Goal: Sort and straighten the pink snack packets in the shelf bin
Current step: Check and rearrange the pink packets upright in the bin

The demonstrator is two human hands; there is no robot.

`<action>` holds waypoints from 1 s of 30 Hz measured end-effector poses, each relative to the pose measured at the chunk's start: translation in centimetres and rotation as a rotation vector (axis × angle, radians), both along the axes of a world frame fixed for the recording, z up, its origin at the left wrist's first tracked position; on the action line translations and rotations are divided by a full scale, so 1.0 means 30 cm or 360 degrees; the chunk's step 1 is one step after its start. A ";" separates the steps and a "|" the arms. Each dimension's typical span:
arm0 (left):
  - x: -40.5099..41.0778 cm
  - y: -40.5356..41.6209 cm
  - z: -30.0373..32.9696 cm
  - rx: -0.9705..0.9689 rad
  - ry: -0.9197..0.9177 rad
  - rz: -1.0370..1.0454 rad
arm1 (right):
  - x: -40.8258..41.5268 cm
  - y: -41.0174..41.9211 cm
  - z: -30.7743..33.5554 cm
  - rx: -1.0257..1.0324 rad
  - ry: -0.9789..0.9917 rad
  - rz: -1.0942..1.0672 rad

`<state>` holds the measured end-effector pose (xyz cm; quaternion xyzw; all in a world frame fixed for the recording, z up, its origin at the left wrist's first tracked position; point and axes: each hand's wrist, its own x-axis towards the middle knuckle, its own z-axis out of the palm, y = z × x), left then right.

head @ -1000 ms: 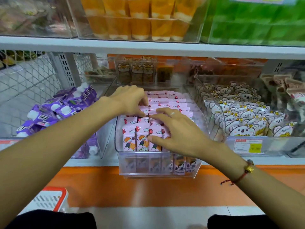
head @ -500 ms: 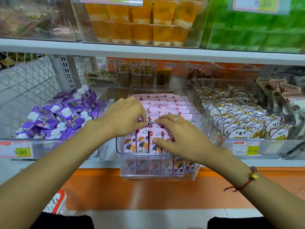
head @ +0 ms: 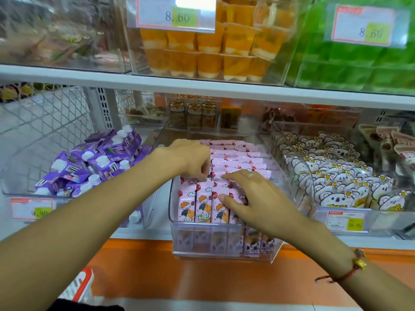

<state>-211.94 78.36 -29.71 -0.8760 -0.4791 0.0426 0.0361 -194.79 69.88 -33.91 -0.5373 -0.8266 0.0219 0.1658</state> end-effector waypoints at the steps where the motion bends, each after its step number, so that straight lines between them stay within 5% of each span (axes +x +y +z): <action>1: 0.003 -0.002 -0.003 -0.0019 -0.0011 0.0003 | 0.000 -0.001 0.002 -0.0001 -0.0006 0.0000; 6: -0.038 -0.048 -0.015 0.0143 -0.0370 0.0012 | 0.006 -0.003 -0.003 0.0011 -0.0002 0.0019; 13: -0.082 -0.188 0.028 0.0430 -0.1583 0.0087 | 0.007 -0.002 -0.005 0.0087 0.0066 0.0060; 18: -0.044 -0.297 0.045 0.0530 -0.2201 -0.0005 | -0.031 -0.048 0.070 0.0068 0.0888 0.0101; 24: 0.001 -0.324 -0.039 -0.0061 -0.2590 0.0074 | -0.056 -0.083 0.094 -0.0260 0.1378 0.0174; 30: 0.006 -0.342 -0.122 -0.0156 -0.2219 0.0143 | -0.027 -0.059 0.067 -0.0954 0.2055 -0.0222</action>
